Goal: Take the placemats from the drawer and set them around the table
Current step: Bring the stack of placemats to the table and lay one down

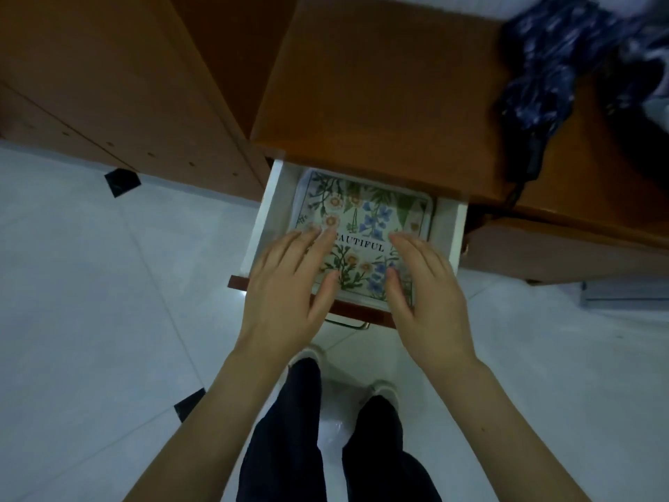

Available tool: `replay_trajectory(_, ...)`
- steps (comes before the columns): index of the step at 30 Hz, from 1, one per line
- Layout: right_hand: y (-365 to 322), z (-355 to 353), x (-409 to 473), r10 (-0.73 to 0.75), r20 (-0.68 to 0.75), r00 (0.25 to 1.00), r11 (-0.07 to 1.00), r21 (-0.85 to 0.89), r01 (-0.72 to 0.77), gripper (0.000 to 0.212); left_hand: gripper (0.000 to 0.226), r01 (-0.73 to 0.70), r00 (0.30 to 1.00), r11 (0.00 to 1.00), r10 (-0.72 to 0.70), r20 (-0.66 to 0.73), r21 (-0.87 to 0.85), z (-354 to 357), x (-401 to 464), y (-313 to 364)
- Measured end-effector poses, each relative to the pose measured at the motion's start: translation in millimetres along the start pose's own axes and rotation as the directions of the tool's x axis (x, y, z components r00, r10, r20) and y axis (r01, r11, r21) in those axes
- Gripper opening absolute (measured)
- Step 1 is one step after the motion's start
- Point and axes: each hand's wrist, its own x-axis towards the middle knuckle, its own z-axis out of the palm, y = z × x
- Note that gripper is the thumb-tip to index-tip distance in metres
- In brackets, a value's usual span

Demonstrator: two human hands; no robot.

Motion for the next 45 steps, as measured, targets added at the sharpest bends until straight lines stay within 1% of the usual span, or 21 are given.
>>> replay_trajectory(2,21,22,13,0.058,0.094,0.994,0.997,0.045,-0.062,0.041,0.046,-0.029,0.999,0.999,0.030,0.036,-0.029,20,15,-25)
replay_trajectory(4,38,39,26,0.103,0.197,0.975,0.992,0.058,-0.116,0.045,0.044,-0.062,0.991,0.997,0.066,0.113,-0.037,36,32,-46)
replay_trajectory(6,50,53,36,0.172,0.305,0.937,0.980,0.041,-0.193,0.048,0.041,-0.069,0.965,0.997,0.075,0.253,-0.035,50,47,-64)
replay_trajectory(7,55,60,42,0.197,0.363,0.911,0.975,0.025,-0.220,0.049,0.039,-0.040,0.939,0.998,0.054,0.340,-0.047,57,53,-72)
replay_trajectory(9,67,73,53,0.200,0.480,0.854,0.977,-0.028,-0.213,0.056,0.037,0.022,0.856,0.996,0.024,0.516,-0.083,70,64,-84)
replay_trajectory(10,73,79,57,0.199,0.534,0.822,0.979,-0.063,-0.196,0.061,0.040,0.014,0.795,0.998,0.030,0.606,-0.068,76,70,-88)
replay_trajectory(12,80,90,64,0.194,0.632,0.750,0.981,-0.146,-0.130,0.071,0.049,-0.084,0.658,0.996,0.062,0.750,-0.009,84,78,-97)
replay_trajectory(15,85,103,66,0.203,0.720,0.663,0.971,-0.235,-0.043,0.073,0.063,-0.208,0.499,0.977,0.071,0.863,0.039,94,88,-106)
replay_trajectory(17,86,107,68,0.212,0.737,0.642,0.968,-0.247,-0.036,0.072,0.067,-0.211,0.458,0.977,0.062,0.887,0.040,102,90,-109)
replay_trajectory(19,87,107,70,0.213,0.756,0.619,0.967,-0.254,-0.024,0.069,0.066,-0.218,0.472,0.975,0.079,0.878,0.030,107,87,-111)
replay_trajectory(20,87,106,71,0.206,0.767,0.607,0.962,-0.272,0.017,0.066,0.065,-0.246,0.490,0.969,0.097,0.866,0.030,108,85,-112)
replay_trajectory(22,87,105,71,0.170,0.793,0.585,0.931,-0.324,0.169,0.055,0.060,-0.322,0.501,0.946,0.149,0.852,0.024,109,81,-115)
replay_trajectory(25,82,108,68,0.135,0.841,0.523,0.860,-0.362,0.360,0.039,0.047,-0.396,0.480,0.918,0.186,0.857,0.022,111,77,-117)
replay_trajectory(29,77,114,70,0.144,0.859,0.491,0.832,-0.374,0.409,0.031,0.035,-0.495,0.480,0.869,0.256,0.839,0.018,113,78,-111)
replay_trajectory(33,77,116,70,0.146,0.864,0.482,0.823,-0.376,0.425,0.030,0.042,-0.461,0.436,0.887,0.229,0.870,-0.003,110,78,-113)
replay_trajectory(36,76,116,68,0.137,0.847,0.514,0.804,-0.399,0.442,0.030,0.042,-0.490,0.443,0.870,0.196,0.875,0.053,113,77,-114)
replay_trajectory(39,81,114,65,0.104,0.814,0.571,0.813,-0.400,0.423,0.026,0.030,-0.499,0.501,0.863,0.210,0.840,0.082,117,76,-110)
replay_trajectory(40,84,113,65,0.093,0.791,0.605,0.836,-0.393,0.384,0.027,0.026,-0.497,0.518,0.864,0.217,0.828,0.085,116,76,-109)
replay_trajectory(42,90,111,63,0.114,0.743,0.659,0.891,-0.371,0.263,0.039,0.021,-0.466,0.566,0.882,0.234,0.791,0.072,112,76,-111)
replay_trajectory(44,94,112,62,0.153,0.725,0.672,0.908,-0.371,0.193,0.049,0.019,-0.439,0.615,0.897,0.255,0.746,0.055,107,75,-113)
replay_trajectory(45,94,113,61,0.156,0.713,0.684,0.920,-0.357,0.162,0.047,0.020,-0.426,0.639,0.904,0.265,0.722,0.045,104,75,-114)
